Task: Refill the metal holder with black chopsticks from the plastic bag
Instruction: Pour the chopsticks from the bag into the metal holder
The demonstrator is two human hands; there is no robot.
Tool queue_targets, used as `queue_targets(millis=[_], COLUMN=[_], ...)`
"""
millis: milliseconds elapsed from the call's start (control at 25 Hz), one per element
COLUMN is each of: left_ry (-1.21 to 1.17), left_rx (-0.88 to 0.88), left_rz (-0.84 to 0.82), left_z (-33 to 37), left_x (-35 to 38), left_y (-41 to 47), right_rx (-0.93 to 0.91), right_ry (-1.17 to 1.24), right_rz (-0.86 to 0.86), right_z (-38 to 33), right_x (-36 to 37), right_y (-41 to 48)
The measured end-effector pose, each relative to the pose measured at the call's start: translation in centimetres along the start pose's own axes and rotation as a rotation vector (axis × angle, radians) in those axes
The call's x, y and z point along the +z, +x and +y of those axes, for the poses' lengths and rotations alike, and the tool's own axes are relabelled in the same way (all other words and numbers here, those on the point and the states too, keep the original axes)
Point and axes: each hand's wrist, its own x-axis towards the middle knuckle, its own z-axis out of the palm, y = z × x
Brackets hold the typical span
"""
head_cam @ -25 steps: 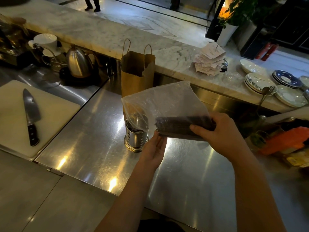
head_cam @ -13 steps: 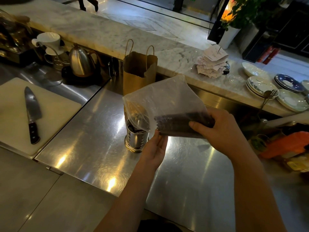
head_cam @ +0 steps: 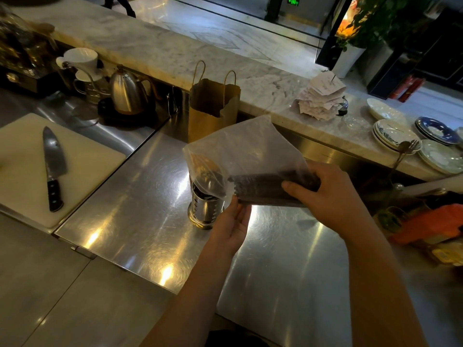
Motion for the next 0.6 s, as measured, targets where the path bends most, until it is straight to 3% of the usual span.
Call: queue_targets(millis=[600], left_ry=[-0.027], left_rx=[0.002], left_rz=[-0.015], left_z=[0.22], left_x=[0.23], left_y=[0.34], right_rx=[-0.044], right_ry=[-0.097], right_rz=[0.021], right_z=[-0.38], right_x=[0.11], right_y=[0.67])
